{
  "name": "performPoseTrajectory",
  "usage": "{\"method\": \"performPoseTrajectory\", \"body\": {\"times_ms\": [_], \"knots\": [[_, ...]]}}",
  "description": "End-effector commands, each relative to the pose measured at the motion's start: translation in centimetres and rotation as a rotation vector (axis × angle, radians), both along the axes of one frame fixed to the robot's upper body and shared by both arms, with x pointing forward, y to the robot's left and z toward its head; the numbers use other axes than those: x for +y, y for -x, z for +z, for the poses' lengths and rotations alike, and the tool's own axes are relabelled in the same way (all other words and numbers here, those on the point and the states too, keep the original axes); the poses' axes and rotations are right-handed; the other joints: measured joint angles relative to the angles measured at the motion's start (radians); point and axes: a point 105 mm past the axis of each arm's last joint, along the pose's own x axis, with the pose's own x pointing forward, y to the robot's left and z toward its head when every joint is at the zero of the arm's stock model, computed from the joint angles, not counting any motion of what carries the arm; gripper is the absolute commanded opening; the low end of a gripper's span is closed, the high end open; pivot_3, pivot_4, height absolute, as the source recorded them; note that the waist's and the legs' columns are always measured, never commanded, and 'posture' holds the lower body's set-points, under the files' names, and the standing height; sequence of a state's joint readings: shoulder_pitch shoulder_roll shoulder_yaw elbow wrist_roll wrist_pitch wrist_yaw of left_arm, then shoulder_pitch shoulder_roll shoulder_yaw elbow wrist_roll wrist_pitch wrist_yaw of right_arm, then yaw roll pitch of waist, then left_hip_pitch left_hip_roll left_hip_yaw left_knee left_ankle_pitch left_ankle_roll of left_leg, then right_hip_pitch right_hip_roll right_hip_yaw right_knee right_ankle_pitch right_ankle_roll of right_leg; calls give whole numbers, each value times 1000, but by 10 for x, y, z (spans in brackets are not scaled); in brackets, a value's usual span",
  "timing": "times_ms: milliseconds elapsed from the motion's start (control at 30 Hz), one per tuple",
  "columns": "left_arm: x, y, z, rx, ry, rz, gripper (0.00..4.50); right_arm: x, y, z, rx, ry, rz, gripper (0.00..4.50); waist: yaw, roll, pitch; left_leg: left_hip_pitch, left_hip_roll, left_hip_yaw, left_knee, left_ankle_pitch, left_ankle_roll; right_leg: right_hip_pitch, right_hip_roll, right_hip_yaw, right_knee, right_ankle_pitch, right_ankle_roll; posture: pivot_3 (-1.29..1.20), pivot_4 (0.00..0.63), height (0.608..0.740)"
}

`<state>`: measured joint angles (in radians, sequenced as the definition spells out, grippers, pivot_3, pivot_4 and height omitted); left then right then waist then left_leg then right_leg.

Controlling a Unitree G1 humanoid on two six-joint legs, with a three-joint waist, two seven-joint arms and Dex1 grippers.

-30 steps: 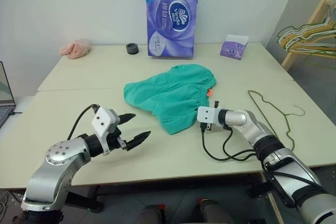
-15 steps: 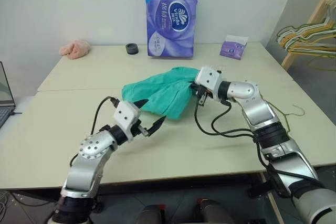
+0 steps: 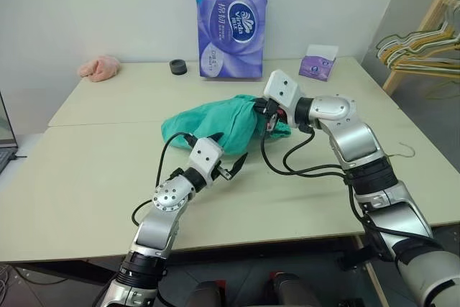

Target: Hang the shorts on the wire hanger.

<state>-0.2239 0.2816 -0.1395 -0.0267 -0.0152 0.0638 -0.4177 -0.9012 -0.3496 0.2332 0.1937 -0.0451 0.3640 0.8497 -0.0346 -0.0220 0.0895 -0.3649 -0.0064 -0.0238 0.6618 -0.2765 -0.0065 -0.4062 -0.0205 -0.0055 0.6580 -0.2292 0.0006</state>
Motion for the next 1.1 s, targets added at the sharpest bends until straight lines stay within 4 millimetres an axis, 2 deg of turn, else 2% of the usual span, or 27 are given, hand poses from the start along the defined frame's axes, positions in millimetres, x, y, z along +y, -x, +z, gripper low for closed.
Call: {"method": "performPoseTrajectory", "body": {"times_ms": [33, 167, 267, 500, 700, 833, 933, 1000, 1100], "knots": [[17, -14, 5, -76, -55, 87, 4500, 0, 4, 35, -57, -81, 13, 40, 0, 0, 0, 0, 0, 0, 0, 0, 0, 0, 0, 0, 0, 0, 0, -110, 52, 740], [30, -25, 7, -101, -59, 130, 4500, -3, 7, 38, -44, -101, 11, 40, 0, 0, 0, 0, 0, 0, 0, 0, 0, 0, 0, -1, 0, 0, 0, -113, 53, 740], [33, -31, 9, -116, -47, 144, 3927, -4, 10, 38, -32, -113, 11, 0, -1, 0, 0, 0, 0, 0, 0, 0, 0, 0, -1, -1, 0, 0, 0, -121, 53, 740], [30, -36, 6, -138, -65, 125, 1762, -11, 15, 37, -20, -117, -6, 0, -8, 0, 0, -1, 0, 0, 0, 0, 0, 0, -2, -2, 0, 0, 0, -142, 57, 740], [44, -19, 12, -100, -156, -23, 19, -37, 16, 32, 14, -81, -47, 0, -24, 0, 0, -1, 1, -1, -1, 0, 0, -1, -2, -2, 0, 0, 0, -138, 61, 740], [68, 13, 39, 18, -297, -288, 19, -76, 34, 9, 126, 103, -1, 0, -25, 0, 3, -2, 1, -2, -1, -1, 0, -1, -2, -3, -1, -2, -1, -128, 62, 740], [85, 39, 58, 195, -322, -433, 19, -91, 78, -14, 230, 281, 219, 0, -26, 6, 6, -1, 0, 0, -1, -2, 1, -1, -1, -3, -1, -3, 0, -124, 62, 740], [88, 55, 69, 297, -305, -516, 19, -96, 102, -22, 300, 338, 330, 0, -32, 8, 8, -1, 0, 0, -1, -3, 3, -1, 1, -3, -1, -7, 7, -122, 63, 740], [92, 75, 85, 456, -263, -628, 19, -100, 130, -31, 403, 396, 442, 0, -41, 7, 10, 0, 1, 0, 0, -3, 4, -1, 1, -3, 0, -11, 8, -119, 63, 740]]}}
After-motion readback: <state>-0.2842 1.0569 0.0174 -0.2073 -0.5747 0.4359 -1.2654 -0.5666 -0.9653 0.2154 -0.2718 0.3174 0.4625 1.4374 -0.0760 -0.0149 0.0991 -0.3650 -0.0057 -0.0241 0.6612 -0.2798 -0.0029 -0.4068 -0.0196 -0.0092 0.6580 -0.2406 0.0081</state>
